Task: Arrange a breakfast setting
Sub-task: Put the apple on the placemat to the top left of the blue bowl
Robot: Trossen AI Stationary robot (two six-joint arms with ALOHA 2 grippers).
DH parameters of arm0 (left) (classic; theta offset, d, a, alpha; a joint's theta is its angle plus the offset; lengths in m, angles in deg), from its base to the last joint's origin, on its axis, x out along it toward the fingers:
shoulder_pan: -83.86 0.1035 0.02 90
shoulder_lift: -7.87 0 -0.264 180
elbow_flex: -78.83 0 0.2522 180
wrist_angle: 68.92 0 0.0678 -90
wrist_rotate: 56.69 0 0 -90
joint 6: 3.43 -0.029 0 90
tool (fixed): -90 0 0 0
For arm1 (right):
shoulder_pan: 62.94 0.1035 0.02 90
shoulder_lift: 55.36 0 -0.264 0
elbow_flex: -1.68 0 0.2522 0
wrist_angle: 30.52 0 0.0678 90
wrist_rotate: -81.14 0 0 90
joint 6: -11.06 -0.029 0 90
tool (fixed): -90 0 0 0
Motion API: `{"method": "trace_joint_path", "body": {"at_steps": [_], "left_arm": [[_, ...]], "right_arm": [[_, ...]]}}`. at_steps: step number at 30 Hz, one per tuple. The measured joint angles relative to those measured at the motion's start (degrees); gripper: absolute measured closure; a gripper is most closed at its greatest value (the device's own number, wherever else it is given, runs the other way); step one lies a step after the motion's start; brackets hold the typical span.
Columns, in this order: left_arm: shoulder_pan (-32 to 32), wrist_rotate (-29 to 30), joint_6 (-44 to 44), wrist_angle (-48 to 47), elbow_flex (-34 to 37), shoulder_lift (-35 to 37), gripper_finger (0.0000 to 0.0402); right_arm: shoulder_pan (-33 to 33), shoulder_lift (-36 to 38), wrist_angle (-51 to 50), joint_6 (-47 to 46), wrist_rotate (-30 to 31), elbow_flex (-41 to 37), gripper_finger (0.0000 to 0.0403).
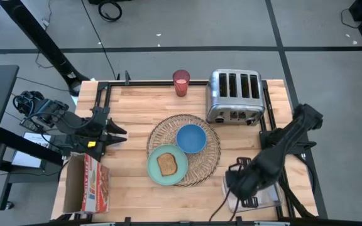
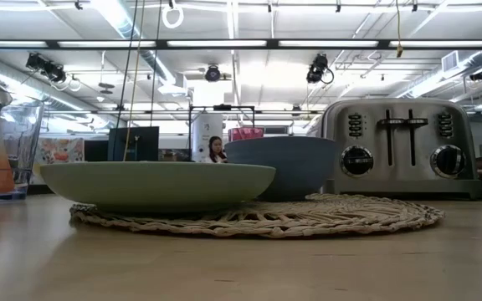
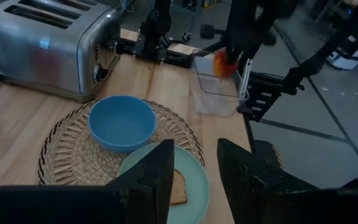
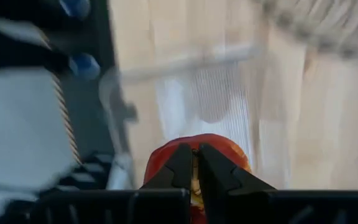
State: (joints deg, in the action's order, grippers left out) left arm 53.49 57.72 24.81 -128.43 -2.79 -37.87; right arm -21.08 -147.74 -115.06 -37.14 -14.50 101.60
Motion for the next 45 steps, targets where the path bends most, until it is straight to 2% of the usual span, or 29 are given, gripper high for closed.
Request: {"method": "trace_joint_path", "body": {"at_steps": [4,8,13,18,25,33,45], "left_arm": [[0.0,0.0,1.4,2.4,0.0,0.1,0.0272],[0.0,0.0,-1.3,3.8,0.0,0.6,0.0272],[0.0,0.0,-3.3,4.0,0.0,2.4,0.0272],[0.0,0.0,-3.4,3.9,0.0,3.9,0.0272],[0.0,-0.1,0.9,3.8,0.0,4.5,0.0272],[0.0,-0.2,-0.6,3.6,0.0,4.5,0.0272],[0.0,-0.2,4.1,4.1,0.0,4.5,0.0271]], "right_arm": [[-3.4,3.5,0.7,-1.1,8.4,5.0,0.0387],[-9.4,5.2,4.9,2.5,17.6,7.1,0.0387],[-19.8,3.8,15.3,10.9,22.7,7.2,0.0387],[-30.5,-2.3,30.4,21.3,22.7,7.2,0.0387],[-40.3,-12.4,45.1,26.4,20.7,7.1,0.0387],[-44.1,-21.3,48.9,27.4,20.3,7.0,0.0387],[-45.5,-27.9,54.6,25.4,20.5,7.1,0.0387]]}}
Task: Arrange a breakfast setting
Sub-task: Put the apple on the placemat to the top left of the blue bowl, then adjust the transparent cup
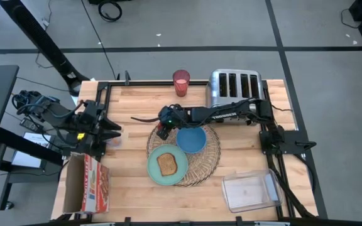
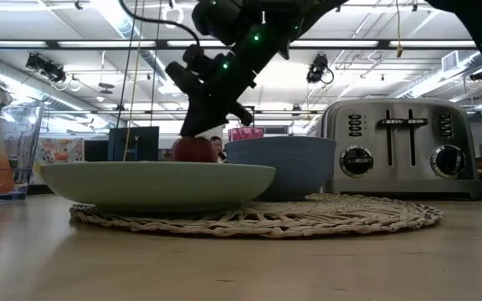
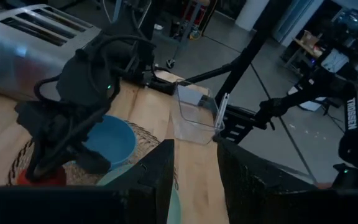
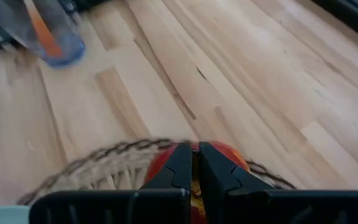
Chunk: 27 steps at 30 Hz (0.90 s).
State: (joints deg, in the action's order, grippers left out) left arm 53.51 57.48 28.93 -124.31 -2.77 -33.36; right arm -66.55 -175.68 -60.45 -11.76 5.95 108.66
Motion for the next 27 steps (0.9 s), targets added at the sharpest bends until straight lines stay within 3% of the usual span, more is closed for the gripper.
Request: {"method": "trace_joint_path", "body": {"at_steps": [4,14,27], "left_arm": [[0.0,-1.1,-0.9,1.6,0.0,-0.7,0.0271],[0.0,-2.1,-3.0,4.7,-0.1,-3.8,0.0271],[0.3,-2.4,-0.5,3.0,-0.1,-3.3,0.0271]], "right_arm": [[0.0,-0.1,0.1,-0.1,1.1,0.1,0.0380],[-0.2,-0.6,-0.3,-1.2,2.5,0.0,0.0318],[0.2,0.7,1.1,-0.7,2.0,1.4,0.0299]]}}
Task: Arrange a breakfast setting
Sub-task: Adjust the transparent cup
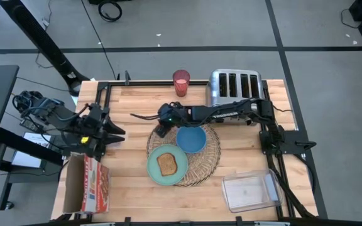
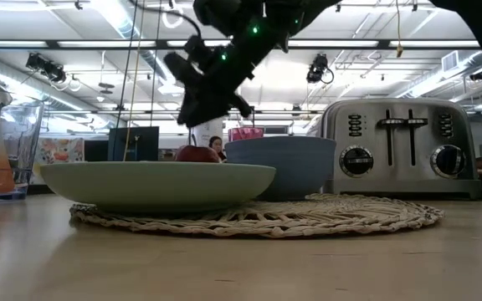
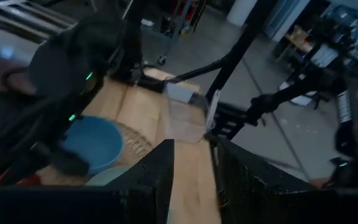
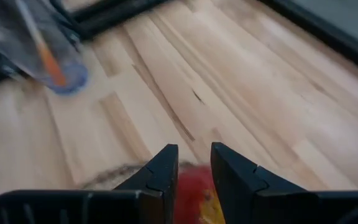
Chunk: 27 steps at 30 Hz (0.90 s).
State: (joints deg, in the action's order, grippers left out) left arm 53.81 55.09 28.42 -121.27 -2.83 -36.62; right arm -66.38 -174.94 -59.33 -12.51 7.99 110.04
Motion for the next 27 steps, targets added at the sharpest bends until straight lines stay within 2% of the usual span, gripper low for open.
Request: {"method": "trace_joint_path", "body": {"at_steps": [6,12,22,27], "left_arm": [[0.0,0.2,1.0,-8.7,-0.1,0.5,0.0271],[3.3,1.1,10.9,-29.4,-4.6,1.0,0.0271],[19.4,0.9,26.3,-51.4,-6.6,0.3,0.0271],[26.7,-4.9,25.2,-51.4,-6.7,0.1,0.0271]], "right_arm": [[1.9,1.8,-1.3,4.3,-0.1,4.4,0.0298],[8.0,6.5,-0.7,7.1,0.2,6.8,0.0298],[21.6,14.4,-0.4,6.7,12.1,6.8,0.0296],[23.2,19.0,-3.6,3.8,10.9,6.8,0.0269]]}}
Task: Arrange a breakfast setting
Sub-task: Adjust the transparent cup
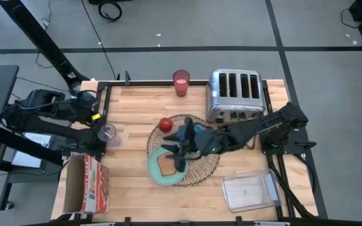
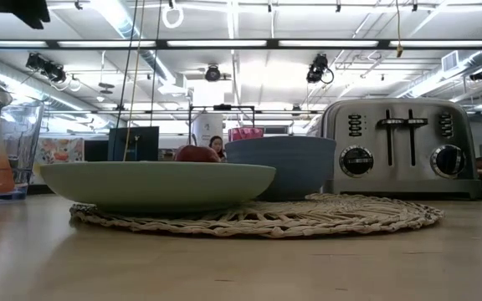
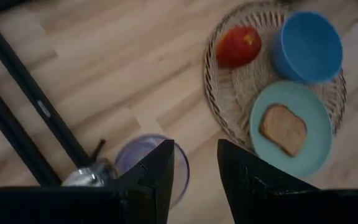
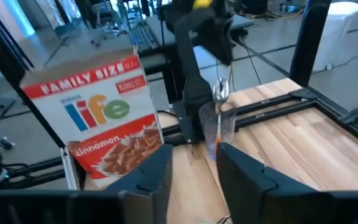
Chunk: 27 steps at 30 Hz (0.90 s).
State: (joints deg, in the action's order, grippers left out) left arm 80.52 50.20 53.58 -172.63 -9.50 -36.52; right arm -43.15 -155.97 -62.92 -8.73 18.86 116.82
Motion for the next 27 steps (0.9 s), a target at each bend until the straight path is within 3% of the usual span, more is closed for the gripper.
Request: {"method": "trace_joint_path", "body": {"at_steps": [8,14,20,27], "left_arm": [[13.5,-9.0,-9.7,-0.1,0.0,-5.8,0.0271],[26.4,-15.6,-21.2,0.0,0.0,-12.5,0.0271],[42.7,-26.6,-30.7,0.0,0.0,-18.8,0.0268],[54.2,-27.9,-39.0,0.0,0.0,-24.9,0.0215]], "right_arm": [[-3.3,8.7,-4.6,3.4,-6.7,0.0,0.0164],[-8.4,15.4,-14.9,4.8,-13.2,0.0,0.0099],[-12.3,20.5,-25.8,6.7,-16.9,0.0,0.0072],[-13.8,24.4,-34.8,10.8,-17.5,0.0,0.0072]]}}
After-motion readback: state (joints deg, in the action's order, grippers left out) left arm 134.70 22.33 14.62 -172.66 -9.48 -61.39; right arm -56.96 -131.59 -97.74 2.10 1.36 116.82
